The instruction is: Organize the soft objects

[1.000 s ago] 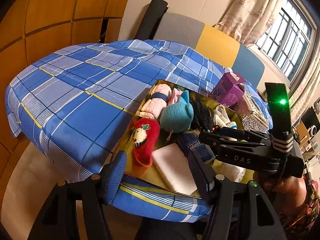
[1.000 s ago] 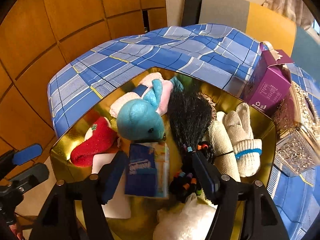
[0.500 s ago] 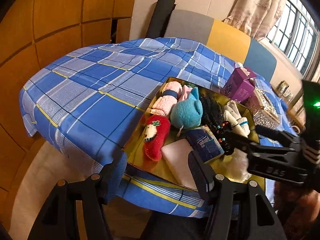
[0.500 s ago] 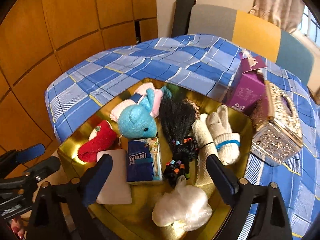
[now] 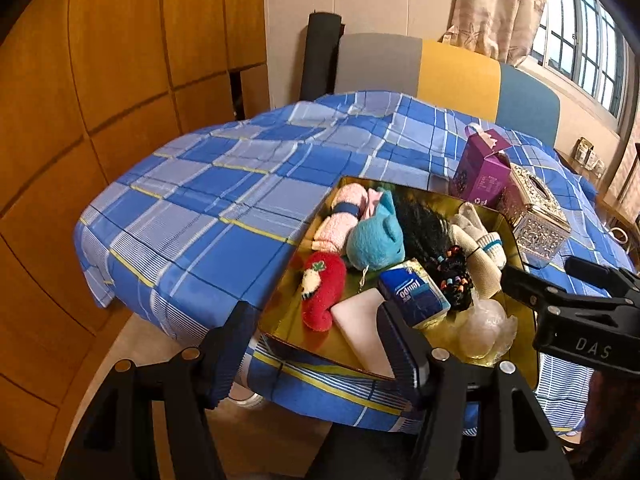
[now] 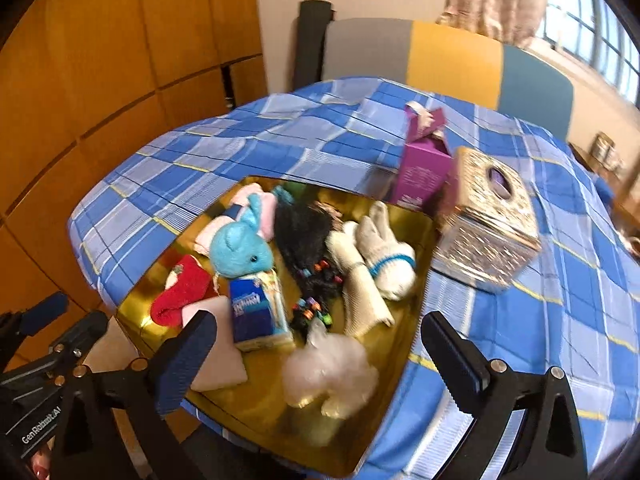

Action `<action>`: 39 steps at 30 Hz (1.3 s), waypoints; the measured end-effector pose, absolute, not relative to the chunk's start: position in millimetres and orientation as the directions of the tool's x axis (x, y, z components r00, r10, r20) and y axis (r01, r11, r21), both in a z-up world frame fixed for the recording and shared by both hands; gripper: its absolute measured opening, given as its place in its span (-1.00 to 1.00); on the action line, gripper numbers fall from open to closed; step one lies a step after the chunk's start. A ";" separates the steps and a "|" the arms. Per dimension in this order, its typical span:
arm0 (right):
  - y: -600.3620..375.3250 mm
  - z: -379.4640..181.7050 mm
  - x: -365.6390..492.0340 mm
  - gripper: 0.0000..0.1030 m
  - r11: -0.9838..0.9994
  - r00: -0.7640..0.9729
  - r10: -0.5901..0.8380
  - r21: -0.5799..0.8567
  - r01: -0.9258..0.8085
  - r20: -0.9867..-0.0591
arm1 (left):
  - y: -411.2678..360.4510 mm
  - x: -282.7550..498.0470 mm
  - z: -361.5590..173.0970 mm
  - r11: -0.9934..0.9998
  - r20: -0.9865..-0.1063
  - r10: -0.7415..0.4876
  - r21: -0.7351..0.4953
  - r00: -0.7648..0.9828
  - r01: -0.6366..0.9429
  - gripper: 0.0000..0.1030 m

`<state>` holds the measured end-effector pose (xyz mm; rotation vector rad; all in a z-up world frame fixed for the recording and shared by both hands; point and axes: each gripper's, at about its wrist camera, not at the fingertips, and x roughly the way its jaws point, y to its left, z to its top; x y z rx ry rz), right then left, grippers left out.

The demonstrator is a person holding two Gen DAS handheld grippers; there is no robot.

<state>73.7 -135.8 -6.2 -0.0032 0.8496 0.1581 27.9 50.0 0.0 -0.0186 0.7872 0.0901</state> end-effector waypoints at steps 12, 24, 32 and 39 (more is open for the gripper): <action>-149.9 4.1 40.2 0.99 0.999 0.678 0.040 0.041 -0.015 -0.734 | 40.9 17.8 -0.6 0.990 -0.744 0.116 0.030 0.658 -0.141 0.25; -144.9 -3.7 30.8 0.99 0.998 0.627 -0.044 -0.006 0.063 -0.778 | 34.1 6.9 6.0 0.997 -0.763 0.039 -0.014 0.645 -0.077 0.25; -145.0 0.3 26.1 0.99 0.997 0.640 -0.041 0.007 0.072 -0.767 | 43.3 5.2 13.1 0.993 -0.750 0.050 -0.031 0.660 -0.111 0.25; -140.2 3.6 22.4 0.99 0.998 0.653 -0.045 -0.004 0.064 -0.756 | 44.2 4.9 11.9 0.994 -0.760 0.033 -0.044 0.649 -0.103 0.24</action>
